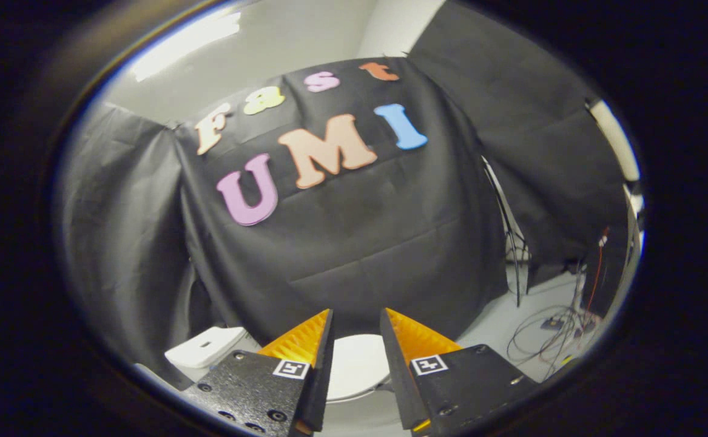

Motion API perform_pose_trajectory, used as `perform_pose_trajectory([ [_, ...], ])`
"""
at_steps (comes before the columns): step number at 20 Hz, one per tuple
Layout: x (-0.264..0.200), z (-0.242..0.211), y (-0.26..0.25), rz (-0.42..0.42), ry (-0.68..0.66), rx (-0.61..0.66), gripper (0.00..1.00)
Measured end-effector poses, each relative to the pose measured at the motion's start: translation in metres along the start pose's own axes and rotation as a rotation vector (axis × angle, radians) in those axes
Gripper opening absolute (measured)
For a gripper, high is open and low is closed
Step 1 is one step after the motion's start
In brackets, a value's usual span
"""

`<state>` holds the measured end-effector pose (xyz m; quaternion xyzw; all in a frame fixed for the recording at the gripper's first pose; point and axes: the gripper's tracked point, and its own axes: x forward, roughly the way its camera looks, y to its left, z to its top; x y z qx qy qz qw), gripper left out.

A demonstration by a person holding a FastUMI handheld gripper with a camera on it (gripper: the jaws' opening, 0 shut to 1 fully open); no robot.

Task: Open the toilet lid.

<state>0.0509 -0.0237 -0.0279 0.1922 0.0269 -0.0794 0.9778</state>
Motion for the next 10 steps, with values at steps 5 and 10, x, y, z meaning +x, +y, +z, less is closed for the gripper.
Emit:
perform_pose_trajectory([
  [5, 0.043, -0.040, -0.026, -0.090, 0.082, 0.286, 0.47],
  [10, 0.076, -0.086, -0.055, -0.119, 0.033, 0.597, 0.47],
])
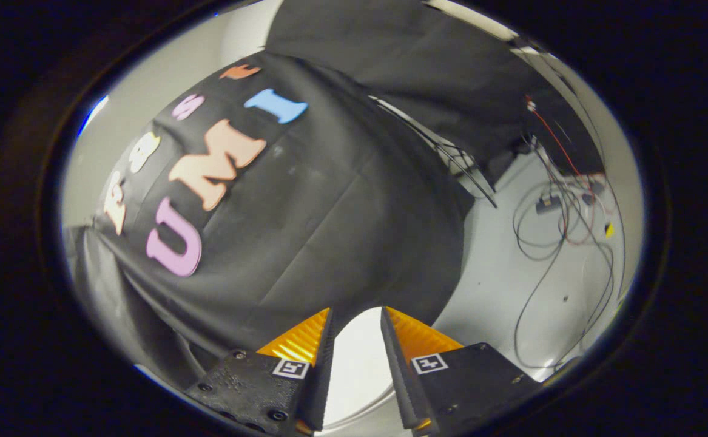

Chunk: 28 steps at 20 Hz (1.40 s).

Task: Open the toilet lid.

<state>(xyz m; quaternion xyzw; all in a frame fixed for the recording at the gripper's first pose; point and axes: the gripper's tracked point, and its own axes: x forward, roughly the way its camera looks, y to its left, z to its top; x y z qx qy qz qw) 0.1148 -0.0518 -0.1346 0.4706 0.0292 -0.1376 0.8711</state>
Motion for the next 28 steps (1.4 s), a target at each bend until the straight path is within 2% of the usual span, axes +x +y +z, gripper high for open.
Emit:
perform_pose_trajectory([
  [4, 0.021, -0.028, -0.041, -0.014, 0.011, 0.177, 0.47],
  [7, 0.037, -0.052, -0.066, -0.051, 0.055, 0.231, 0.47],
  [14, 0.065, -0.102, -0.108, -0.144, 0.198, 0.253, 0.47],
  [19, 0.087, -0.112, -0.118, -0.151, 0.245, 0.287, 0.47],
  [22, 0.095, -0.111, -0.111, -0.117, 0.264, 0.314, 0.17],
  [28, 0.091, -0.103, -0.095, -0.102, 0.240, 0.245, 0.10],
])
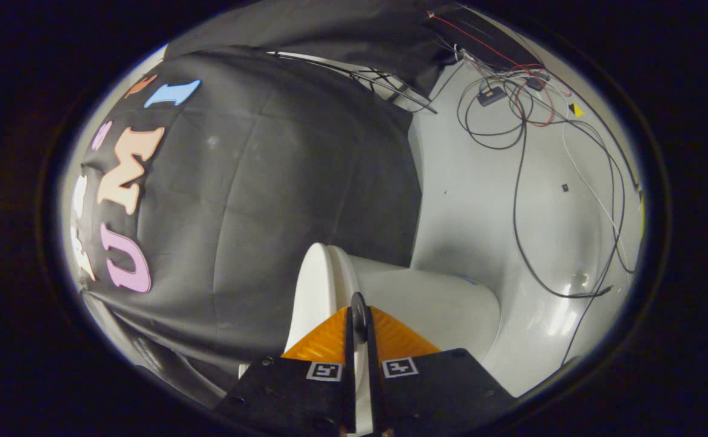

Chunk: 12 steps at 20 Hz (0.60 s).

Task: Open the toilet lid.

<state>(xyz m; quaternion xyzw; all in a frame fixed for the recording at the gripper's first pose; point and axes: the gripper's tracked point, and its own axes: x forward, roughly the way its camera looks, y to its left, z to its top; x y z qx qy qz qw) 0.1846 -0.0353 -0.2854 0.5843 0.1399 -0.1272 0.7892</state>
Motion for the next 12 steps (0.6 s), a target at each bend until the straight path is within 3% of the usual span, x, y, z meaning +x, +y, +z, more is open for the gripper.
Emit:
perform_pose_trajectory([
  [4, -0.015, 0.001, 0.032, 0.076, -0.027, -0.049, 0.10],
  [12, -0.047, -0.011, 0.128, 0.223, -0.070, -0.281, 0.10],
])
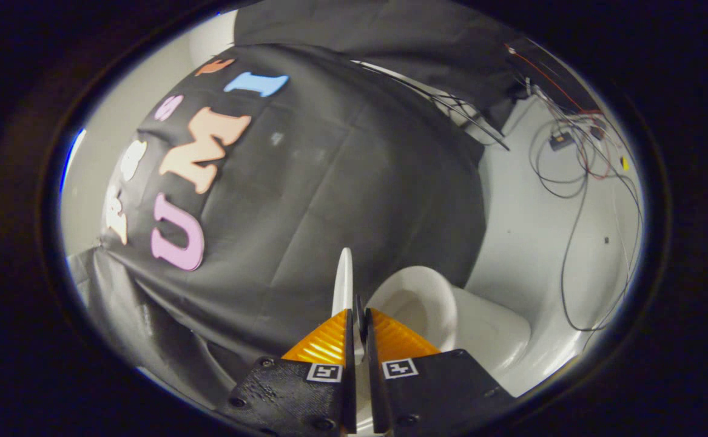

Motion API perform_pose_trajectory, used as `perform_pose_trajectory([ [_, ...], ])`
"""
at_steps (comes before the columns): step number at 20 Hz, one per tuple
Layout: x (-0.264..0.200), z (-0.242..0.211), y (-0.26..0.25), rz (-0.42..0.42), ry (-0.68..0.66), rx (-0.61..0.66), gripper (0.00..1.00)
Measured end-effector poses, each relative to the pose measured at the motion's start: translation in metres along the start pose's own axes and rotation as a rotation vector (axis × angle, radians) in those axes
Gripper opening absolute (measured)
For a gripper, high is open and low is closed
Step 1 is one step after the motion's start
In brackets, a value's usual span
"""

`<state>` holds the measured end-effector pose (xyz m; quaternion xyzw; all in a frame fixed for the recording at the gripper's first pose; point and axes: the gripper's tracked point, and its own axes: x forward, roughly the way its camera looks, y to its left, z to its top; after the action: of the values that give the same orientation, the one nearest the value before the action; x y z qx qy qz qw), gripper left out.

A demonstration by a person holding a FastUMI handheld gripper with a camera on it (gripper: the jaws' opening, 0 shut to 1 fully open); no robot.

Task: Open the toilet lid.

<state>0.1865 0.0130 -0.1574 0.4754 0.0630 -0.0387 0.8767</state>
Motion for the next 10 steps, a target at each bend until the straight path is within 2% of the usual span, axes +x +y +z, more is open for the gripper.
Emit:
perform_pose_trajectory([
  [5, 0.008, -0.007, 0.089, 0.116, 0.021, -0.145, 0.10],
  [10, 0.004, -0.032, 0.156, 0.154, 0.059, -0.333, 0.10],
])
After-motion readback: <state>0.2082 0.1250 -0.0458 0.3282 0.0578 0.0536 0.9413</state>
